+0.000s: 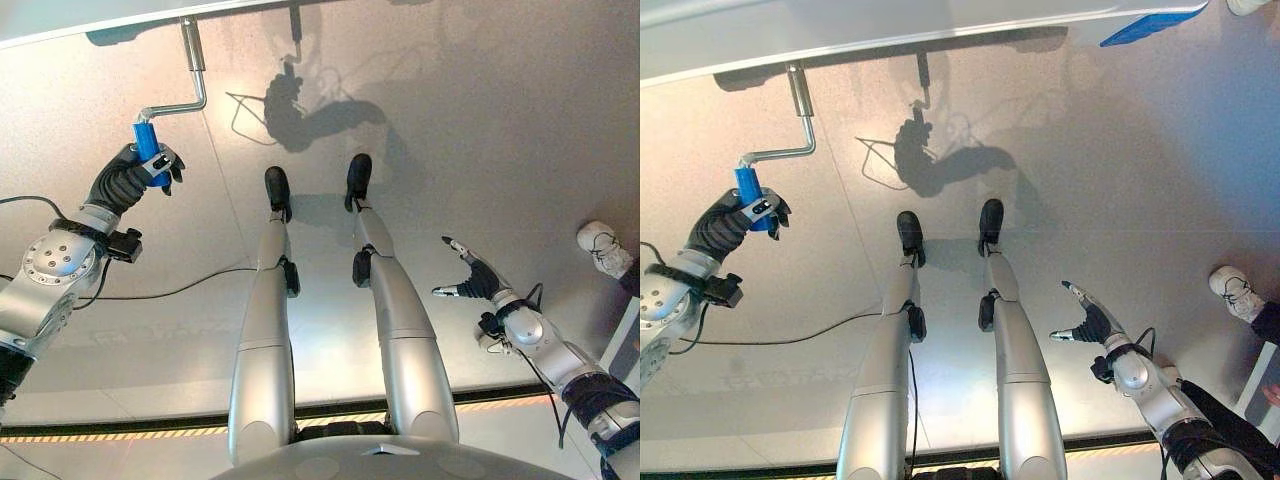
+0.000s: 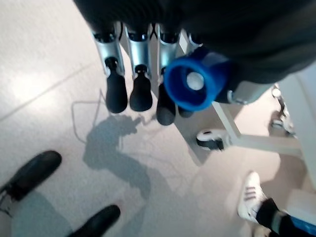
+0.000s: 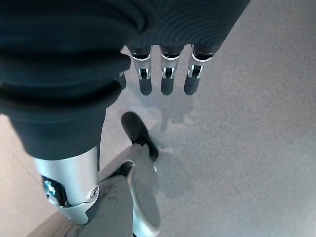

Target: Raise the hospital bed

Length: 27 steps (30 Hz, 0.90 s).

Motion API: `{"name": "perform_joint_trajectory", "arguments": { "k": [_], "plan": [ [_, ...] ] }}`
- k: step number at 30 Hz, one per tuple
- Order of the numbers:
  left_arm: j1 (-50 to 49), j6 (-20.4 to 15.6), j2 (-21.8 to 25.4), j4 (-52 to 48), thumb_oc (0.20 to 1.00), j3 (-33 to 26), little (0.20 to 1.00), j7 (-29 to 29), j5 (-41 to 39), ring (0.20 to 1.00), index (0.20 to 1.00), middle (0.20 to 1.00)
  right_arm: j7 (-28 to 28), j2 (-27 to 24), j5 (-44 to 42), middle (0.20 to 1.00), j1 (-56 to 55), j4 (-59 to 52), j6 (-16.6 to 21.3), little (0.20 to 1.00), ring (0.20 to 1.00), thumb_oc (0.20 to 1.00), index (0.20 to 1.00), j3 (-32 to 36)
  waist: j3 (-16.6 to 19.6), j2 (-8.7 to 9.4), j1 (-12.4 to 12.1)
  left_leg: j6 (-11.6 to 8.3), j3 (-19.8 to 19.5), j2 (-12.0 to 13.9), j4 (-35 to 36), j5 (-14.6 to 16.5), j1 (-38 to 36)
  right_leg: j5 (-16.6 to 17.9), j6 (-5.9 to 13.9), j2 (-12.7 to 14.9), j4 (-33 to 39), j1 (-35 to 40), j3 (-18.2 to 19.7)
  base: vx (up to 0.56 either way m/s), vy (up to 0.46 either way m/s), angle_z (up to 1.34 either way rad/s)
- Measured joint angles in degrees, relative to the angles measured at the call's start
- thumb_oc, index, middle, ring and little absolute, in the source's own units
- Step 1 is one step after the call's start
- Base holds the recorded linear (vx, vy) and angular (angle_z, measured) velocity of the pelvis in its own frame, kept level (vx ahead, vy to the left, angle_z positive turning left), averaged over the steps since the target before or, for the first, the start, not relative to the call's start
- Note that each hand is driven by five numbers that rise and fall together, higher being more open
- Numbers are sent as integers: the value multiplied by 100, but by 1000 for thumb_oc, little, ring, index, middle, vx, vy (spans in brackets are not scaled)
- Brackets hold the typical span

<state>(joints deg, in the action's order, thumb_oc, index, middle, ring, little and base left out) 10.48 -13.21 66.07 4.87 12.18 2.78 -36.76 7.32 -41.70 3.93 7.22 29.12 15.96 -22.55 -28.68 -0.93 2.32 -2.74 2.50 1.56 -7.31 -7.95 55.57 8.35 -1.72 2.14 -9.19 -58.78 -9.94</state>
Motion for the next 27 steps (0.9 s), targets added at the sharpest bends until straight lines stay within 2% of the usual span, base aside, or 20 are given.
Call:
{"name": "perform_joint_trajectory", "arguments": {
  "k": [3, 8, 16, 23, 27],
  "plan": [
    [241, -43, -236, 395, 200, 73, 200, 53, 59, 200, 200, 200, 5, -6, 0, 1000, -1, 1, 0, 1000, 1000, 1000, 1000, 0, 3, -7, -8, -10, -6, 8, 0, -4, 4, -5, 7, -7, 0, 0, 0, 0, 0, 0],
    [421, -70, -307, 602, 200, 205, 200, 154, 187, 200, 200, 200, 9, -3, 0, 1000, -13, 17, 0, 1000, 1000, 1000, 1000, 3, 3, -8, -10, -12, -16, 5, 1, -5, 12, -6, 7, -2, 0, -2, -4, 0, 0, 0],
    [1259, -91, -1008, 1796, 200, 480, 200, 407, 237, 200, 200, 200, 46, 5, 0, 1000, -11, 13, 0, 1000, 1000, 1000, 1000, -2, 5, -11, 22, -11, -19, 8, 7, -5, 69, -7, 8, 2, 35, -18, -30, 1, 4, 1],
    [1800, 26, -1240, 2538, 200, 539, 200, 580, 456, 200, 200, 200, 66, 7, -2, 1000, 10, 28, 0, 1000, 1000, 1000, 1000, -29, -19, 35, 302, -10, -124, -1, -8, -5, 247, 6, -6, 4, 99, -102, -147, 11, 23, 4],
    [2216, 99, -1375, 2983, 200, 706, 200, 666, 475, 200, 200, 200, 62, 13, -6, 1000, 30, 29, 0, 1000, 1000, 1000, 1000, -64, -42, 79, 354, 8, -149, 3, -107, 46, 334, 6, -3, 11, 117, -119, -148, 15, 47, 1]
  ]
}}
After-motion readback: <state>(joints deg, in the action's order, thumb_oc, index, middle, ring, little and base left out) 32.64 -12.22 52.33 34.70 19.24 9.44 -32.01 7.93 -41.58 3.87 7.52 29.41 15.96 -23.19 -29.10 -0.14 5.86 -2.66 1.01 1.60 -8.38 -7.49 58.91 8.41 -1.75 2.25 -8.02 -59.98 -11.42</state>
